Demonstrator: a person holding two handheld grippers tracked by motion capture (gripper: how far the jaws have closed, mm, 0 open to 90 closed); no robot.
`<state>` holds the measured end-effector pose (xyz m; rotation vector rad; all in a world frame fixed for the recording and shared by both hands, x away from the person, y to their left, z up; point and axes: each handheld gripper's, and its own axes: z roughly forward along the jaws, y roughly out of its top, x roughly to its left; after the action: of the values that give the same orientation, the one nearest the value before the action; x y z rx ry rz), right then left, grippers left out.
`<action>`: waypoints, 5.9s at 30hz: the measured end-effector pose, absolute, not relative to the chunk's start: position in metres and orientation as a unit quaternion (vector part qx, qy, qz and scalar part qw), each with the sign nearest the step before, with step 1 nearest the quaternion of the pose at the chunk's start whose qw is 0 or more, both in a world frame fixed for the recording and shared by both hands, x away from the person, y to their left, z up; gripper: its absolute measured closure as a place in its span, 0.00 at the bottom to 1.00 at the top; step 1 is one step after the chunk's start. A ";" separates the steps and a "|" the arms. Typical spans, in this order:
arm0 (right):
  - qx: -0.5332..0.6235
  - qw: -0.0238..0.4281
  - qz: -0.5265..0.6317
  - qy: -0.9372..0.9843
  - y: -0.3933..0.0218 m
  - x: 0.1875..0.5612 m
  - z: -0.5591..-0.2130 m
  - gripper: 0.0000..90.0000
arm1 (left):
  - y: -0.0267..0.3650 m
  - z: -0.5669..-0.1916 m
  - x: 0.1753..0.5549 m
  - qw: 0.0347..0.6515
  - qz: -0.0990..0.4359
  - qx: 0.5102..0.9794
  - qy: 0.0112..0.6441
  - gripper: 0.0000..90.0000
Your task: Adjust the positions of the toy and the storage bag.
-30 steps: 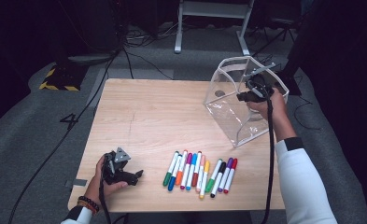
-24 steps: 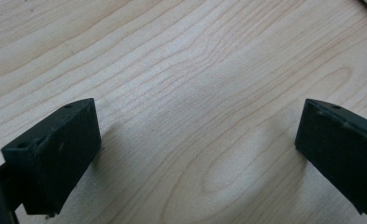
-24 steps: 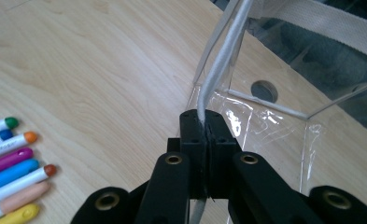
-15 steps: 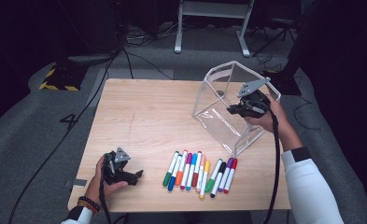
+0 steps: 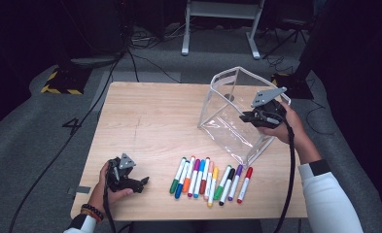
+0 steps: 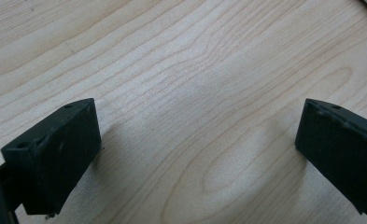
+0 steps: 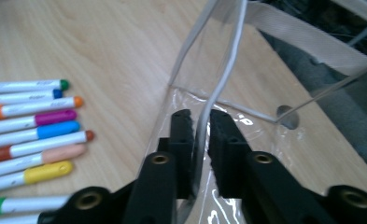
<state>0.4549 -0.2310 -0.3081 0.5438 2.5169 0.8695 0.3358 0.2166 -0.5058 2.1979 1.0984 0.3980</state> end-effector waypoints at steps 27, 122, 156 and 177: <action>0.377 0.218 0.386 0.814 -0.347 0.335 -0.427 0.39 | 0.217 -0.506 0.336 0.322 0.151 0.837 0.416 0.00; 0.296 0.140 0.361 0.873 -0.290 0.341 -0.481 0.68 | 0.177 -0.501 0.413 0.334 0.141 0.849 0.384 0.18; 0.315 0.146 0.348 0.870 -0.302 0.352 -0.489 0.77 | 0.016 -0.450 0.548 0.414 0.144 0.861 0.259 0.68; 0.312 0.137 0.349 0.873 -0.305 0.353 -0.492 0.79 | 0.083 -0.453 0.480 0.417 0.169 0.853 0.265 0.97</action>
<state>0.3530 -0.3052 -0.4918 0.9029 2.5277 1.0092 0.4801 0.0835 -0.4533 2.1417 0.6653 0.4238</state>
